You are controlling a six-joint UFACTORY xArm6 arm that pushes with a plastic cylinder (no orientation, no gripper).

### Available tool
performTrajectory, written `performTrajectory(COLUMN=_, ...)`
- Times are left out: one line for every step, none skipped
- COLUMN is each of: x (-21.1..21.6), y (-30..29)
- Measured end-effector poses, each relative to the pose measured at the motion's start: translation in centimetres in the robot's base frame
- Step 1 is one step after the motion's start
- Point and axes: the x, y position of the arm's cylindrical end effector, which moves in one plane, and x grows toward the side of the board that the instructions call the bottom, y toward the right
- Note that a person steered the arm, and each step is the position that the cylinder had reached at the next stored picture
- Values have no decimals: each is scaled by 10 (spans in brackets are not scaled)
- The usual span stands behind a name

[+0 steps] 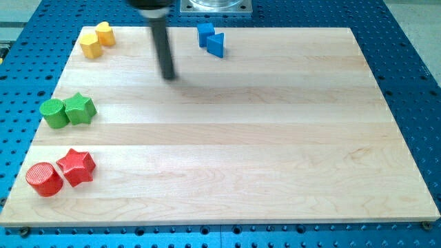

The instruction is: Separate the cube from the triangle

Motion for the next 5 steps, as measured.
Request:
performTrajectory(x=-31, y=87)
performTrajectory(x=-90, y=73)
performTrajectory(x=-110, y=37)
performTrajectory(x=-115, y=48)
performTrajectory(x=-121, y=41)
